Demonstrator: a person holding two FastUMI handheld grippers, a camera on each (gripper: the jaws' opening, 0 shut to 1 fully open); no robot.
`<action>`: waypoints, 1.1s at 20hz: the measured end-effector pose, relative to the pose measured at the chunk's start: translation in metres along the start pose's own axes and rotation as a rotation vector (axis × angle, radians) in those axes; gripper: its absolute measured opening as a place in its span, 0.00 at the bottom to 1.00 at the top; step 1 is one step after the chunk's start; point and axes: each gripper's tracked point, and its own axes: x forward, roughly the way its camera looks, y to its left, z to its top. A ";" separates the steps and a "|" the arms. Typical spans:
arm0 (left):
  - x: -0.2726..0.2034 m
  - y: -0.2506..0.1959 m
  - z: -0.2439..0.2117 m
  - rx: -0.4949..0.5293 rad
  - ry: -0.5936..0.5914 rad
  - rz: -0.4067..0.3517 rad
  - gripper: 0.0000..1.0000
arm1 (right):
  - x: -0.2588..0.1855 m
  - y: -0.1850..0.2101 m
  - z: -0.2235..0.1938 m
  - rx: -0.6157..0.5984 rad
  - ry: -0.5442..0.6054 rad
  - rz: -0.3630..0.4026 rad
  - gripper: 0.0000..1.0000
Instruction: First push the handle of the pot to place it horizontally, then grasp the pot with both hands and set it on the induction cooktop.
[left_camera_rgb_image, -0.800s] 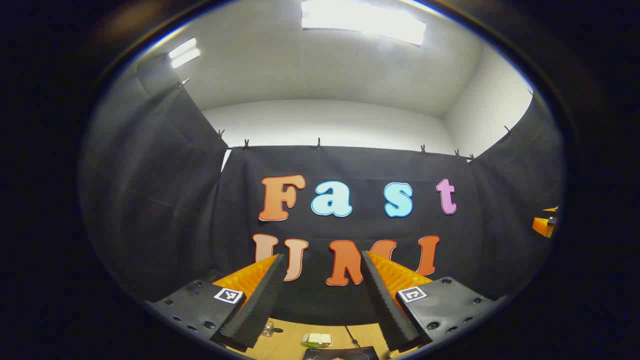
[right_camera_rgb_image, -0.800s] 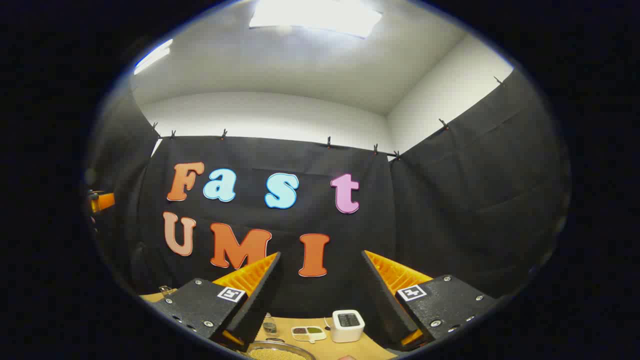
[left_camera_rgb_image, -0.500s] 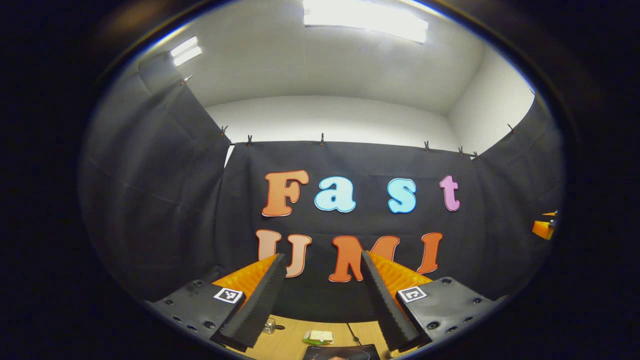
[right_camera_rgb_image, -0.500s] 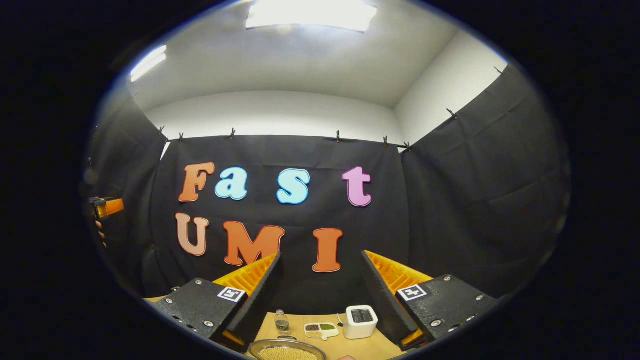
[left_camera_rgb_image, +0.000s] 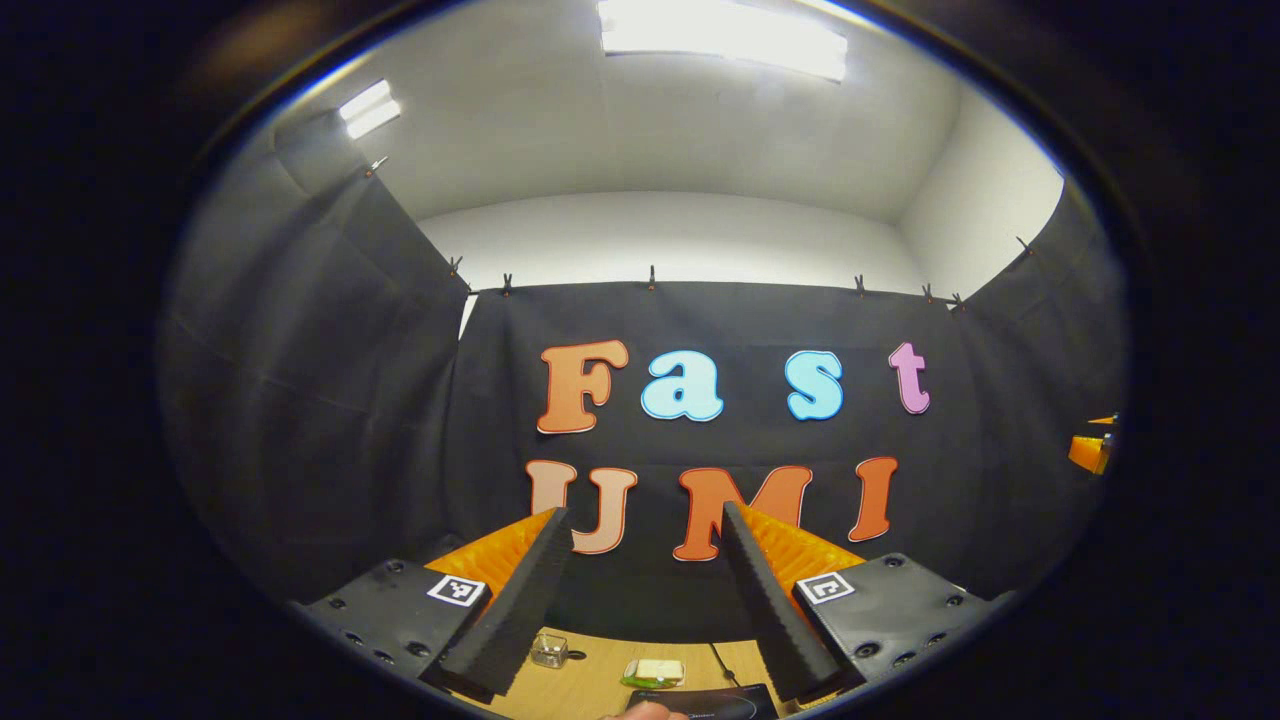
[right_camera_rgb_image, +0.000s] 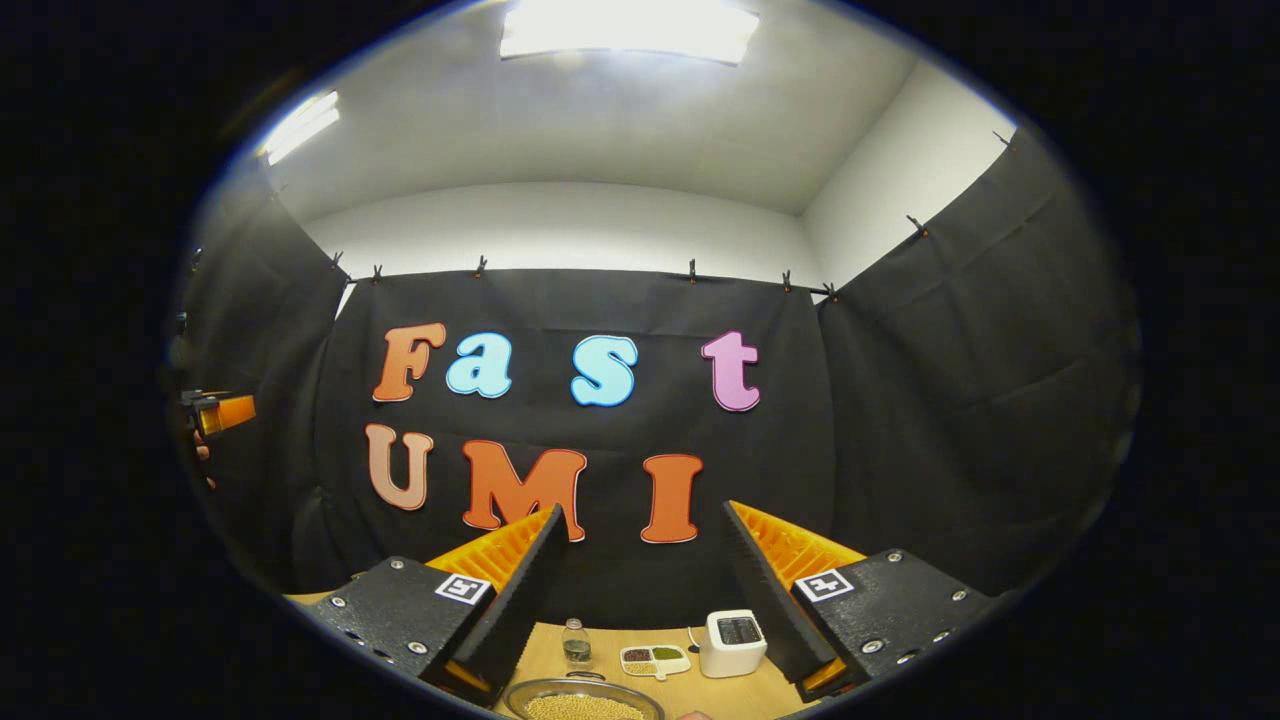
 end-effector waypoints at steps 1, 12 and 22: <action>-0.001 0.001 0.001 0.002 -0.007 0.003 0.96 | -0.001 0.004 -0.005 -0.004 0.008 0.010 0.95; -0.020 0.012 0.004 0.042 -0.044 0.047 0.97 | -0.013 0.033 -0.079 0.019 0.138 0.126 0.95; -0.033 0.013 0.003 0.093 -0.068 0.071 0.98 | -0.030 0.055 -0.200 0.017 0.430 0.213 0.87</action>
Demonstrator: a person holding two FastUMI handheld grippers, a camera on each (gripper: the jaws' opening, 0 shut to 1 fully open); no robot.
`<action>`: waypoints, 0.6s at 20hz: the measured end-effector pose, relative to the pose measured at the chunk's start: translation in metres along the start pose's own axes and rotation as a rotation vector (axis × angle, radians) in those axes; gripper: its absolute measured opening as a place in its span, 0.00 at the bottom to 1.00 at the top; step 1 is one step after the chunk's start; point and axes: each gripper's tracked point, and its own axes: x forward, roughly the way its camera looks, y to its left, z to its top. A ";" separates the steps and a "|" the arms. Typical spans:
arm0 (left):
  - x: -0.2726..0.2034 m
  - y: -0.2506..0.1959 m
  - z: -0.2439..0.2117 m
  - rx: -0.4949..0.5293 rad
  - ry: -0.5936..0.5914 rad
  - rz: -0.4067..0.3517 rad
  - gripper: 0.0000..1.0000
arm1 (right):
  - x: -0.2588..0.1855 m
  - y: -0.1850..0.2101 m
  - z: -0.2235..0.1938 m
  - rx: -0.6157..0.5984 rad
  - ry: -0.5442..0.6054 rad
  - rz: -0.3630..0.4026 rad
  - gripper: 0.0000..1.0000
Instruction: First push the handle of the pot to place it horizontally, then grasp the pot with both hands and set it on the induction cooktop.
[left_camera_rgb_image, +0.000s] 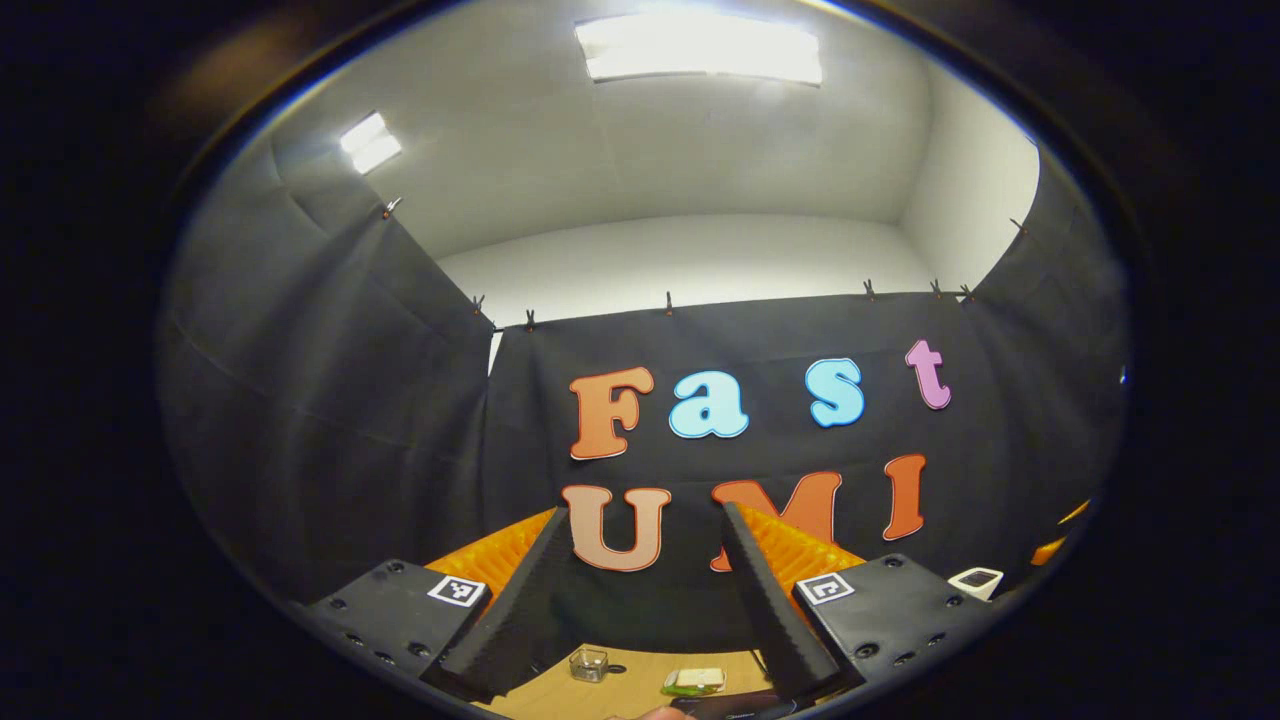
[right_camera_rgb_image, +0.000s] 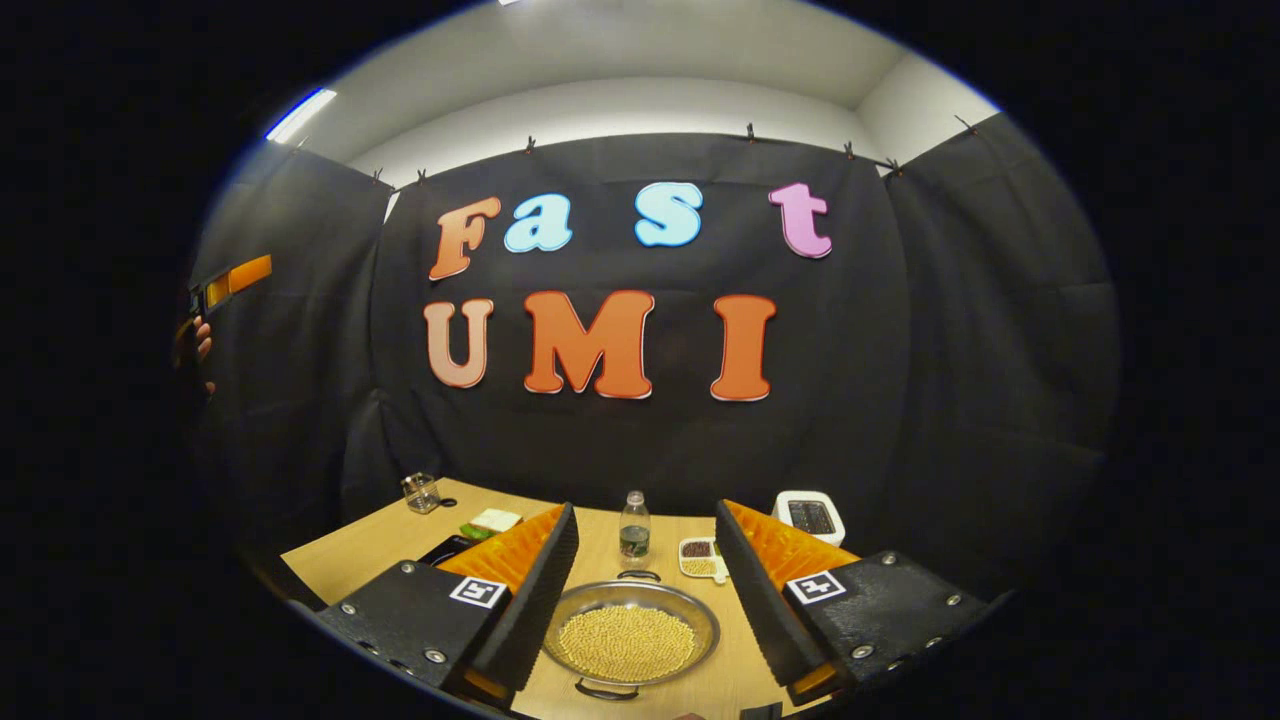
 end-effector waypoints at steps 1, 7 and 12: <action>-0.001 -0.001 0.000 0.006 -0.001 0.000 0.98 | 0.004 0.004 -0.015 -0.004 0.041 0.017 0.84; -0.001 0.001 -0.007 0.007 0.010 0.008 0.98 | 0.021 0.033 -0.103 0.026 0.286 0.112 0.66; 0.000 0.001 -0.019 0.010 0.042 0.013 0.98 | 0.031 0.054 -0.159 0.063 0.452 0.173 0.52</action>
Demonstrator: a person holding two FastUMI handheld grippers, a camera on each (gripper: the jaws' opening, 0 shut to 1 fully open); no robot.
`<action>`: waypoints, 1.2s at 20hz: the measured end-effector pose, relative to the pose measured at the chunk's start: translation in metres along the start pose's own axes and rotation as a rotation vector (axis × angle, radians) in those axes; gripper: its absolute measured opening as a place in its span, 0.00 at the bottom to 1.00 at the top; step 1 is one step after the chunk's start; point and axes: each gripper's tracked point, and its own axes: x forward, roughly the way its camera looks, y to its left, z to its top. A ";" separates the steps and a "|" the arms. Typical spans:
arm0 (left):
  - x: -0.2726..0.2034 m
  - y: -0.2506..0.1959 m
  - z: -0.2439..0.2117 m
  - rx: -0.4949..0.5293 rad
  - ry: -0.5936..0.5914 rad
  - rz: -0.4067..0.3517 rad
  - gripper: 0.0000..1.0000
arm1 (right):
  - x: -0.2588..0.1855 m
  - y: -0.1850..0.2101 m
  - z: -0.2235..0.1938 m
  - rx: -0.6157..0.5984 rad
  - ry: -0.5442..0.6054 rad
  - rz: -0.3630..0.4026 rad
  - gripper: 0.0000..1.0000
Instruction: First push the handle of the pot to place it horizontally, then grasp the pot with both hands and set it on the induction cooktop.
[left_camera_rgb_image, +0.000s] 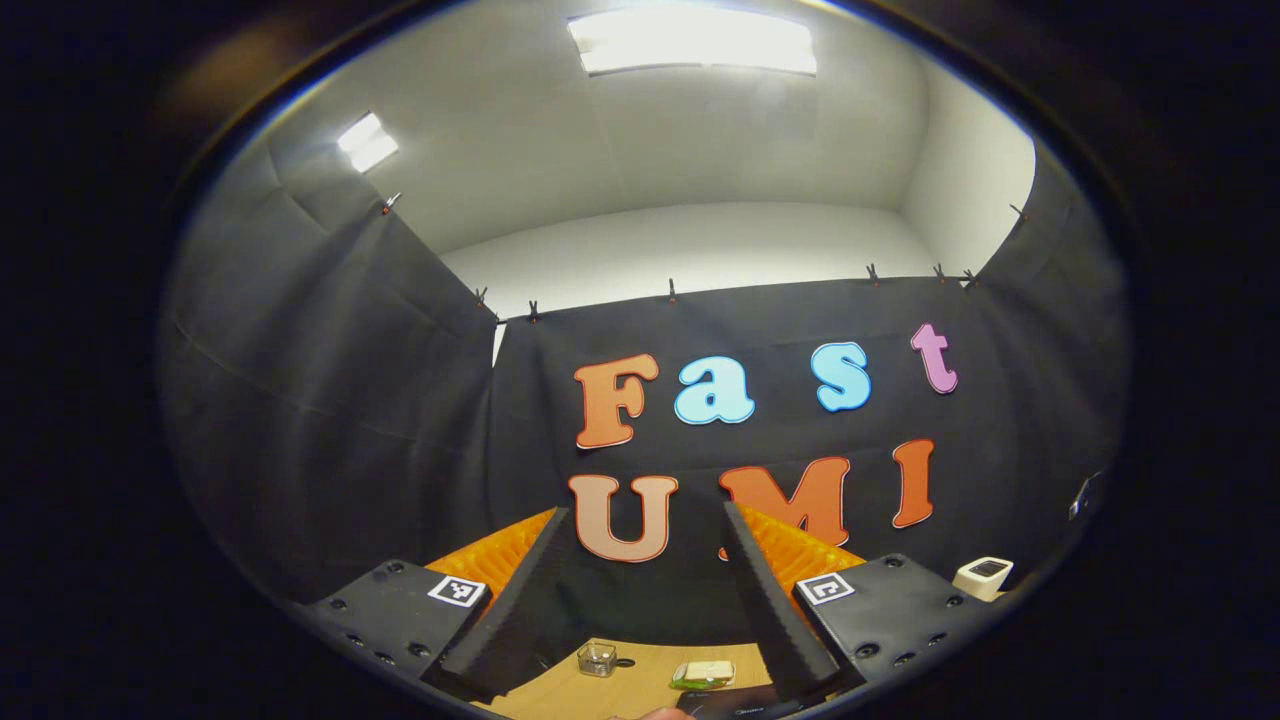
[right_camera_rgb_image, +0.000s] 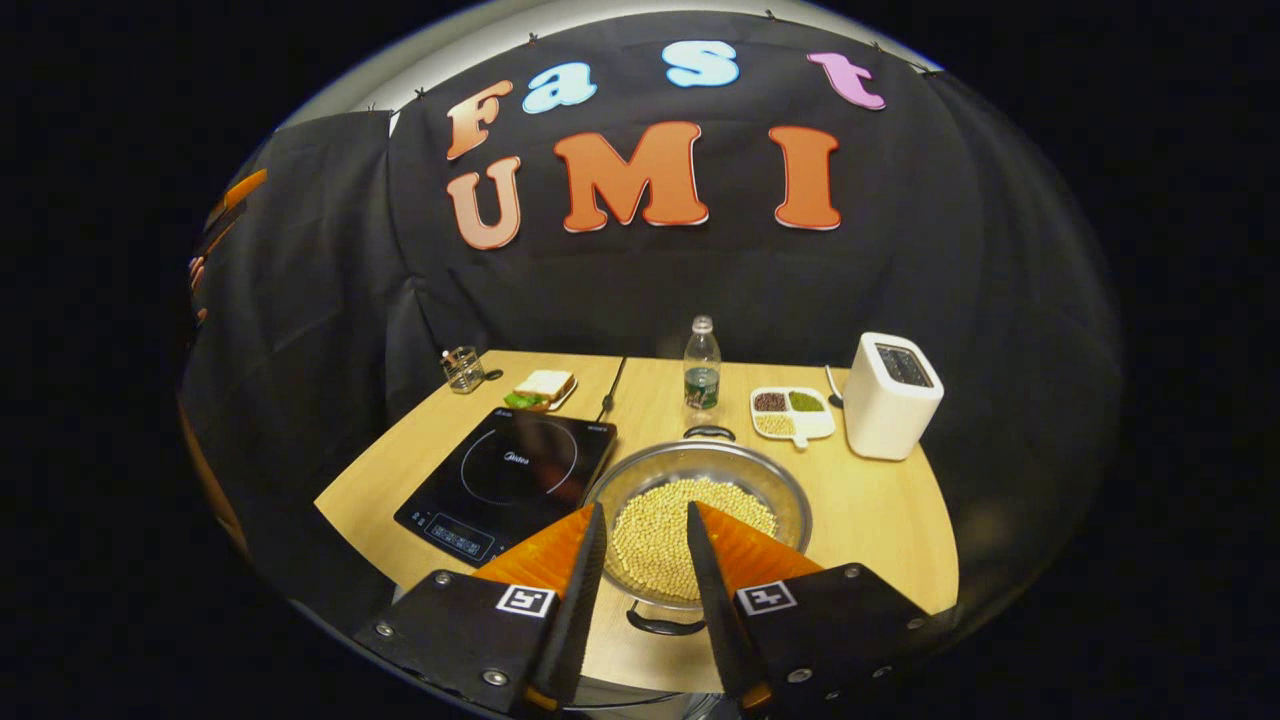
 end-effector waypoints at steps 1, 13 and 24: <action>0.001 0.000 -0.003 0.001 0.008 0.001 0.98 | 0.007 0.007 -0.008 0.008 0.037 0.020 0.47; -0.003 0.007 -0.013 0.007 0.025 0.013 0.98 | 0.053 0.029 -0.109 0.114 0.368 0.103 0.09; -0.002 0.023 -0.029 0.011 0.054 0.041 0.98 | 0.081 0.032 -0.152 0.093 0.490 0.090 0.00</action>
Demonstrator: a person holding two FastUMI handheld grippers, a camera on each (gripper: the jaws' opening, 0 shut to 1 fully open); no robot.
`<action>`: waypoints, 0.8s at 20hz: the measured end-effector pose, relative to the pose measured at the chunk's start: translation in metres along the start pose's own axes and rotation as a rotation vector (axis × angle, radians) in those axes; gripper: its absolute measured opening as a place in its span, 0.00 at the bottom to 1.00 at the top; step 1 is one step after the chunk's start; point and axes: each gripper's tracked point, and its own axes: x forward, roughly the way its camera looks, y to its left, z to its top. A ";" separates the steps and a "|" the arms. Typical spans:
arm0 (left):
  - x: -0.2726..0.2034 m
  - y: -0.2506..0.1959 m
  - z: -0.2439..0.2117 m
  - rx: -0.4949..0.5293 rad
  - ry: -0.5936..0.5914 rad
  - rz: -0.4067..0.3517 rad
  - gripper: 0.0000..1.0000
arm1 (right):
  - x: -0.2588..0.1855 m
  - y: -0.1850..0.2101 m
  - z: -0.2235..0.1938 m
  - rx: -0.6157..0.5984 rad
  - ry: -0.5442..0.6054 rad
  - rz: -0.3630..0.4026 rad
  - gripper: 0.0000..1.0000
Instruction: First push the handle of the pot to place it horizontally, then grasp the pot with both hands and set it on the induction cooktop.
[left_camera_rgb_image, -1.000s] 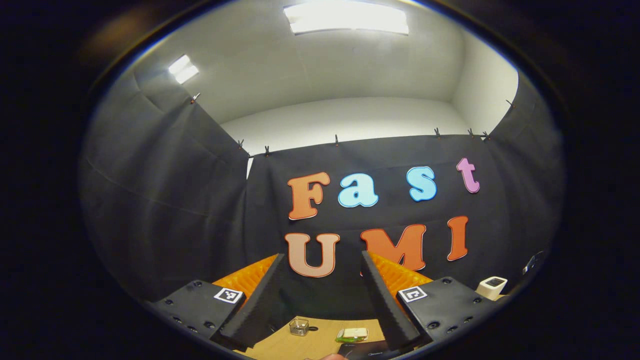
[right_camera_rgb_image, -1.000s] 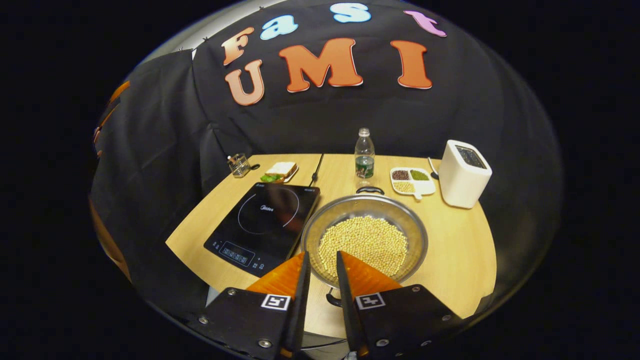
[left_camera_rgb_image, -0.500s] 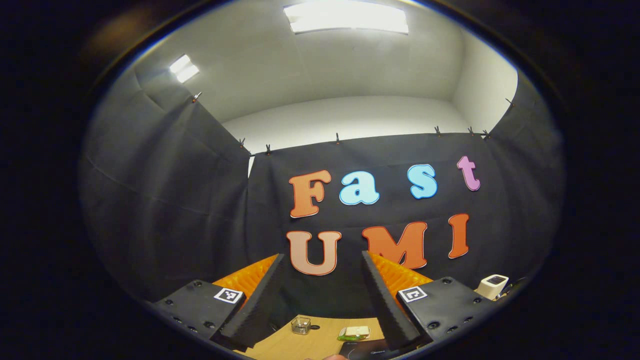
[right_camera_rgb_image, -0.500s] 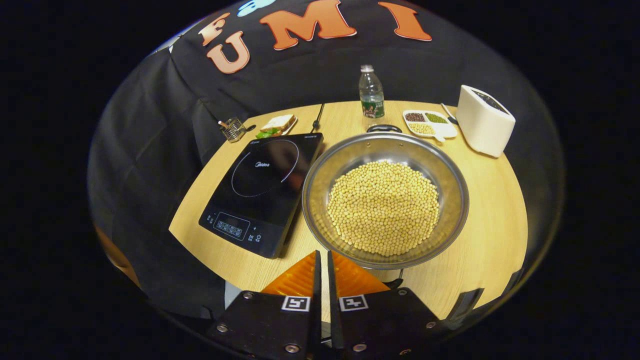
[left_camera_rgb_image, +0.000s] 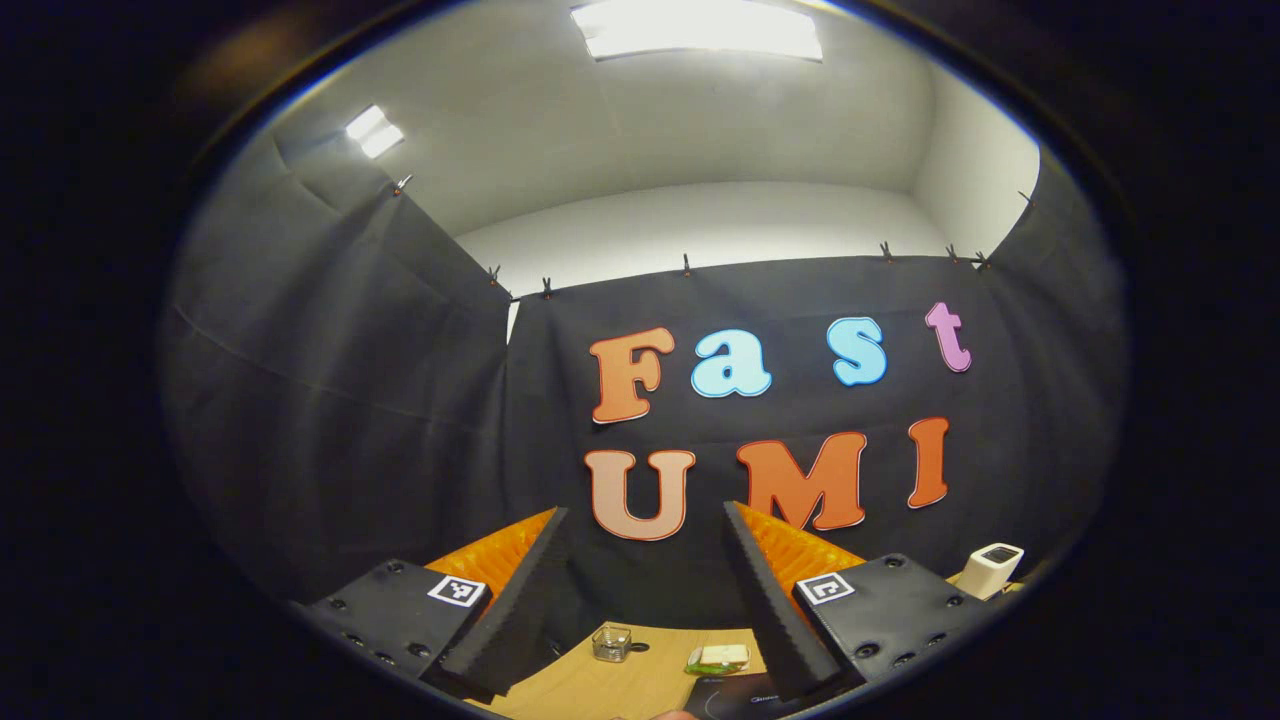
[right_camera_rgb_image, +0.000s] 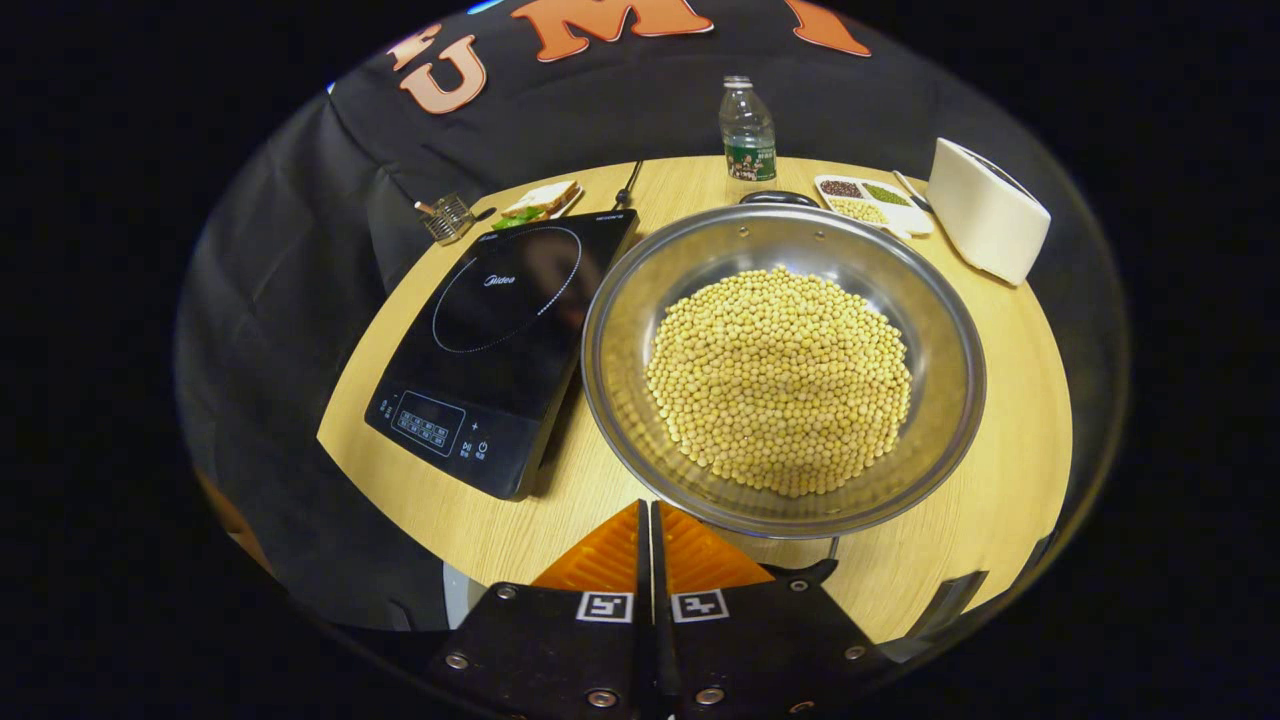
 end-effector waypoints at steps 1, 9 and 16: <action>0.000 -0.001 -0.001 0.000 0.003 -0.001 0.98 | 0.002 0.002 -0.001 0.004 0.008 0.010 0.00; -0.001 -0.006 -0.009 0.000 0.019 -0.013 0.97 | -0.001 -0.013 -0.005 0.070 0.012 0.037 0.00; 0.000 -0.018 -0.020 -0.015 0.032 -0.046 0.98 | -0.006 -0.043 -0.008 0.093 0.004 -0.012 0.00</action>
